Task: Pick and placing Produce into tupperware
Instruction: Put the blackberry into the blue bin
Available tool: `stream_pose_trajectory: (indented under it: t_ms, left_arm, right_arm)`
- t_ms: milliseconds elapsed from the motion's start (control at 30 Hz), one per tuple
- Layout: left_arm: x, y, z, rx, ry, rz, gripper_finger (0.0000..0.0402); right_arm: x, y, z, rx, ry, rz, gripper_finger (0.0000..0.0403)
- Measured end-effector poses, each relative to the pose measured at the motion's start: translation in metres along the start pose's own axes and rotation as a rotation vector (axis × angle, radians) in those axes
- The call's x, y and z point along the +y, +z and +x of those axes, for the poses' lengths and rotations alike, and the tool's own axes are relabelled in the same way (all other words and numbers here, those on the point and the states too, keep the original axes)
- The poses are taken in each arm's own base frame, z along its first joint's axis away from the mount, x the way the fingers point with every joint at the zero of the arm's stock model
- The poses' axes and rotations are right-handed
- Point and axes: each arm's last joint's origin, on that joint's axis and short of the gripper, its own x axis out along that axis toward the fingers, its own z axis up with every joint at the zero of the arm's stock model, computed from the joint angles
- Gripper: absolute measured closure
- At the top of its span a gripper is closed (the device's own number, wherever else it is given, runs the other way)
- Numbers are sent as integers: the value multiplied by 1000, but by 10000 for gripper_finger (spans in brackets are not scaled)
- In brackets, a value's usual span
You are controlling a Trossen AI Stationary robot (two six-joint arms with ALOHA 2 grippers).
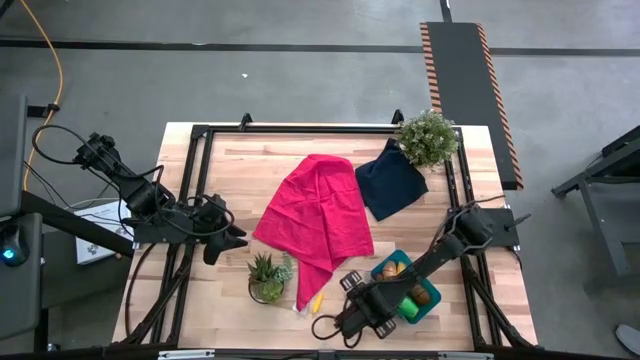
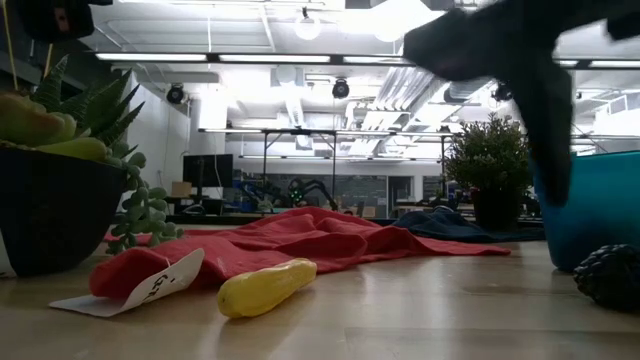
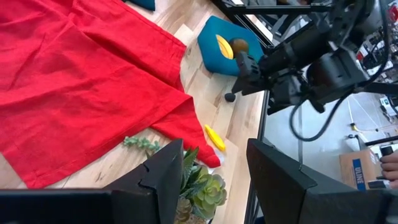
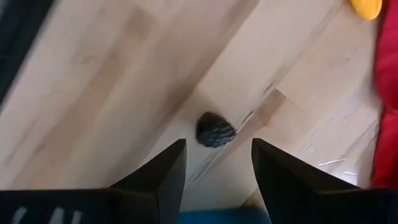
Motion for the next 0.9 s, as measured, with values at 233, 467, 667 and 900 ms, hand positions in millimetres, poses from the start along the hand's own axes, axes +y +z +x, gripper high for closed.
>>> stream_pose_trajectory:
  t_ms: [233,467,667,900]
  left_arm:
    - [0,0,0,4,-1,1,236]
    - [2,-1,0,19,14,11,236]
    - [3,-2,0,26,24,19,236]
    - [4,-2,0,32,35,27,236]
  right_arm:
    - [-12,0,12,30,4,31,231]
    - [-9,2,12,8,55,36,231]
    - [-8,5,12,-16,58,52,231]
    - [-10,-3,20,33,58,73,231]
